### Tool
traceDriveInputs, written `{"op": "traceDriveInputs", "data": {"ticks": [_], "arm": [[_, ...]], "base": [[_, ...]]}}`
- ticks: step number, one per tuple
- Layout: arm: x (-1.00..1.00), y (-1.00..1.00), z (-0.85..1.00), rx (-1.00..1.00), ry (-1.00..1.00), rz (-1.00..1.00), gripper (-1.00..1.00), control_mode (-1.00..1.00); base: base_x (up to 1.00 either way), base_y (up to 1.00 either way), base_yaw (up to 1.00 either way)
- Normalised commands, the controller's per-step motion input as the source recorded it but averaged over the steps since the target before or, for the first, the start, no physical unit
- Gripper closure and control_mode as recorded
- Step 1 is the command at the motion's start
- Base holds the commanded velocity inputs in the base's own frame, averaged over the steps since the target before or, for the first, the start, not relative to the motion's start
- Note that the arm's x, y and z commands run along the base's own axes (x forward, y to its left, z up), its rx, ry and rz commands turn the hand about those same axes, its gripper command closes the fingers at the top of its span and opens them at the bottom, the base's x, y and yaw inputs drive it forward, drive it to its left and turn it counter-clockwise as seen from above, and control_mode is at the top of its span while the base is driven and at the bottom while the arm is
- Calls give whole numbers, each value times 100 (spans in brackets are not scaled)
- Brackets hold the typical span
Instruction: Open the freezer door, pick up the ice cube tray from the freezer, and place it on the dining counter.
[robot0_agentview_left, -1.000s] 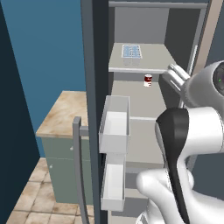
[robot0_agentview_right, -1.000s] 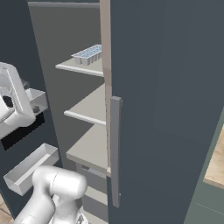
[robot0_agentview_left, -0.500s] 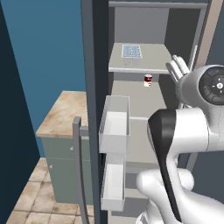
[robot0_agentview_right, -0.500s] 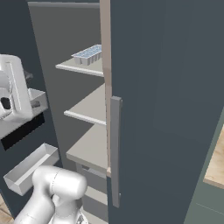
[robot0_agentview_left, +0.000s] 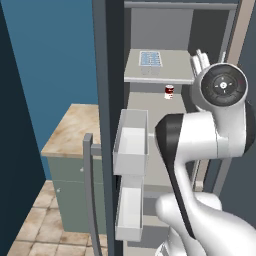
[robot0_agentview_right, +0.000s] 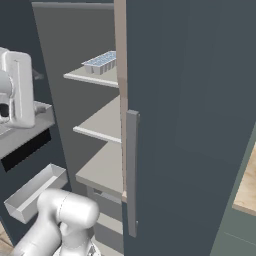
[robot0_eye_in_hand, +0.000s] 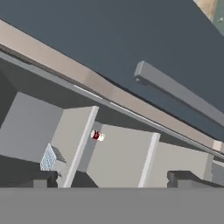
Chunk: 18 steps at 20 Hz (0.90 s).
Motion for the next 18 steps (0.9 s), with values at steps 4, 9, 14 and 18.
{"op": "traceDriveInputs", "data": {"ticks": [4,9,14,18], "arm": [[28,0,6,11,-2,-12,-100,-100],[34,0,0,8,-3,-9,-100,-100],[45,0,0,5,-6,-5,-100,-100],[50,0,0,2,-2,-1,-100,-100]], "base": [[0,0,0],[0,0,0],[0,0,0],[0,0,0]]}}
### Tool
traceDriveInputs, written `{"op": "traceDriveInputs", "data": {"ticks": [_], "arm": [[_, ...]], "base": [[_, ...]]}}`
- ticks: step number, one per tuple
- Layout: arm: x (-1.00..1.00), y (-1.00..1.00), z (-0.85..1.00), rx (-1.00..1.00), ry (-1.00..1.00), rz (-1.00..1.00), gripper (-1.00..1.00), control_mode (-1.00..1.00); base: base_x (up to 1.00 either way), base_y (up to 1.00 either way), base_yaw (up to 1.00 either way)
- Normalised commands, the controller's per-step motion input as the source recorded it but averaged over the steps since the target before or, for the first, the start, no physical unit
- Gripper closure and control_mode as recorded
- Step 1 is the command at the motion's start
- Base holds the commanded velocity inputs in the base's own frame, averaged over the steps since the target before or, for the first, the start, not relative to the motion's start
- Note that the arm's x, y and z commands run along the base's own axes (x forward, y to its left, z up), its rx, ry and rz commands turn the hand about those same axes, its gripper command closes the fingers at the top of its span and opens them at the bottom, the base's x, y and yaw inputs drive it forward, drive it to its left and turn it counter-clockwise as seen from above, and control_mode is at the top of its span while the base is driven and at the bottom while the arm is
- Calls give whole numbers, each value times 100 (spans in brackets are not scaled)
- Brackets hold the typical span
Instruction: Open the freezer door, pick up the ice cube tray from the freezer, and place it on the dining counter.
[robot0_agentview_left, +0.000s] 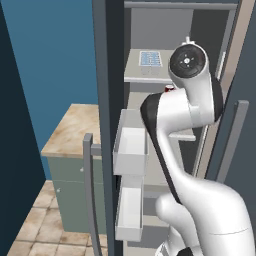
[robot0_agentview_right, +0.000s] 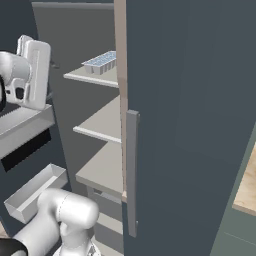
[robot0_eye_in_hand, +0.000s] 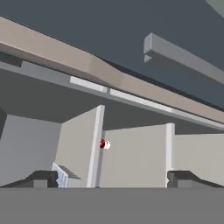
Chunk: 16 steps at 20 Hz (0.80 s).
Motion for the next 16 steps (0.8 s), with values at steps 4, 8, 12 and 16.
{"op": "traceDriveInputs", "data": {"ticks": [4,8,12,16], "arm": [[41,0,0,1,0,0,-100,-100],[39,0,0,0,0,0,-100,-100],[49,0,0,0,0,0,-100,-100],[41,0,0,0,0,0,-100,-100]], "base": [[0,0,0],[0,0,0],[0,0,0],[0,0,0]]}}
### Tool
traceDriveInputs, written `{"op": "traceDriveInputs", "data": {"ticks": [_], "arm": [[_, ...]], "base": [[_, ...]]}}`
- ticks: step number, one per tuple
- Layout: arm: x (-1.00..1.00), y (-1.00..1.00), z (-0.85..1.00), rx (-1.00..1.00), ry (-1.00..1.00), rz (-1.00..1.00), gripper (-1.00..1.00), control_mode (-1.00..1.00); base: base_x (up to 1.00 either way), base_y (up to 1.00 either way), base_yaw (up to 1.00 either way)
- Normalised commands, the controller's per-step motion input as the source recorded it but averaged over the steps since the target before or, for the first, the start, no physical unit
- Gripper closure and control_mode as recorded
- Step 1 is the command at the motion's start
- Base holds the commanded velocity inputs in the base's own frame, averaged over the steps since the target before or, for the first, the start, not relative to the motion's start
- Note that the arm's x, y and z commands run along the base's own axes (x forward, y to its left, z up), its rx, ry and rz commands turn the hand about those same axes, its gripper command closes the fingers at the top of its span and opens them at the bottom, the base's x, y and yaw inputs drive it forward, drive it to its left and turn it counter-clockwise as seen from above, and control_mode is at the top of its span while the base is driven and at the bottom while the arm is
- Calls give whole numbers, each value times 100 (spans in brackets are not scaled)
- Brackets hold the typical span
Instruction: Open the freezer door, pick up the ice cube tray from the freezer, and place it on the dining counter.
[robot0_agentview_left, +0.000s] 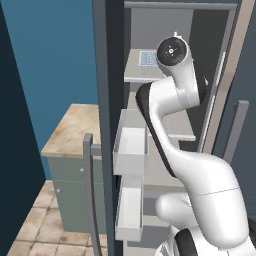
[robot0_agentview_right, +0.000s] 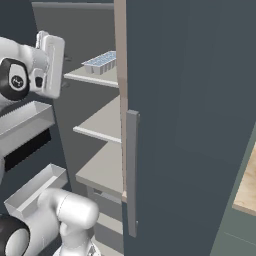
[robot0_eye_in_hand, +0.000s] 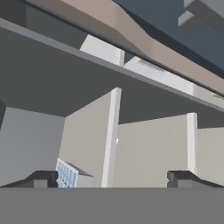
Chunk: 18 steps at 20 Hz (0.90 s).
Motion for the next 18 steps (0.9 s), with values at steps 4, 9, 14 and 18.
{"op": "traceDriveInputs", "data": {"ticks": [4,9,14,18], "arm": [[40,0,0,0,0,0,-100,-100],[49,0,0,0,0,0,-100,-100],[45,0,0,0,0,0,-100,-100],[41,10,0,0,1,0,-100,-100]], "base": [[0,0,0],[0,0,0],[0,0,0],[0,0,0]]}}
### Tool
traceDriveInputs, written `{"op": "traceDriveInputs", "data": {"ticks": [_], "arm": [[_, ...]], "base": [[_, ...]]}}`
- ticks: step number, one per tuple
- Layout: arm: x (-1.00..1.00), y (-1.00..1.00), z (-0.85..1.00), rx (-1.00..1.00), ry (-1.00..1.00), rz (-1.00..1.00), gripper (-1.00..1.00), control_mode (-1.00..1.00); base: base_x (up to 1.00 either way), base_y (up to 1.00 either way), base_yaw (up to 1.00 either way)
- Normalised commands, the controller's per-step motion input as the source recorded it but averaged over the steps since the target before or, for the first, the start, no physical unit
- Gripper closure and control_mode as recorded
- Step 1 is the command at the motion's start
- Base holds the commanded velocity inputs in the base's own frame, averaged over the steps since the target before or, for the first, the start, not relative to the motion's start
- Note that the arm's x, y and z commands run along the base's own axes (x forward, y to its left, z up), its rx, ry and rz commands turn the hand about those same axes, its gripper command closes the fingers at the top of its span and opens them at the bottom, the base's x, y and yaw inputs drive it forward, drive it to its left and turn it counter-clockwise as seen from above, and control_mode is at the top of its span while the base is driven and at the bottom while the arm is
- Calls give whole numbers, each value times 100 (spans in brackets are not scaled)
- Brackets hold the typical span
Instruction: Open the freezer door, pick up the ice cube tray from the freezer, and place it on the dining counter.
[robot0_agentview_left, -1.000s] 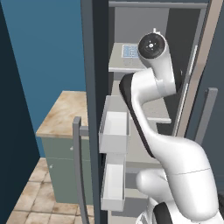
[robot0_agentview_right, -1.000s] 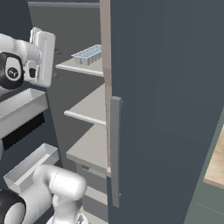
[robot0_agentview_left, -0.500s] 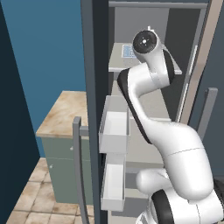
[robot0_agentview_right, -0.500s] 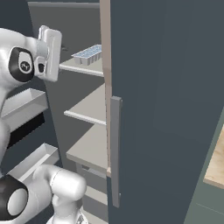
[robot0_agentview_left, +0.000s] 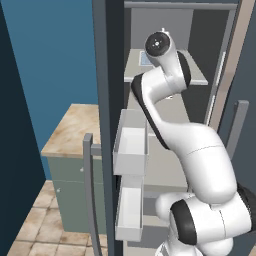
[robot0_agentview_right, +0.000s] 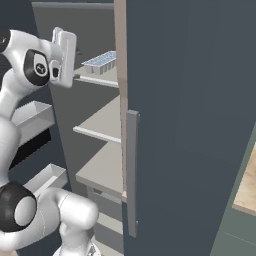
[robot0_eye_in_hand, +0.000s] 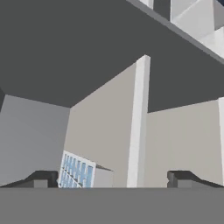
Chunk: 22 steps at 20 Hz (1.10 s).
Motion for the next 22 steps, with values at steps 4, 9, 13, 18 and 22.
{"op": "traceDriveInputs", "data": {"ticks": [4,9,13,18,22], "arm": [[38,11,-4,0,1,0,-100,-100],[36,8,-4,0,0,0,-100,-100],[31,2,0,1,1,0,-100,-100],[20,0,-4,2,2,0,-100,-100],[16,0,-8,3,2,0,-100,-100]], "base": [[0,0,0],[0,0,0],[0,0,0],[0,0,0],[0,0,0]]}}
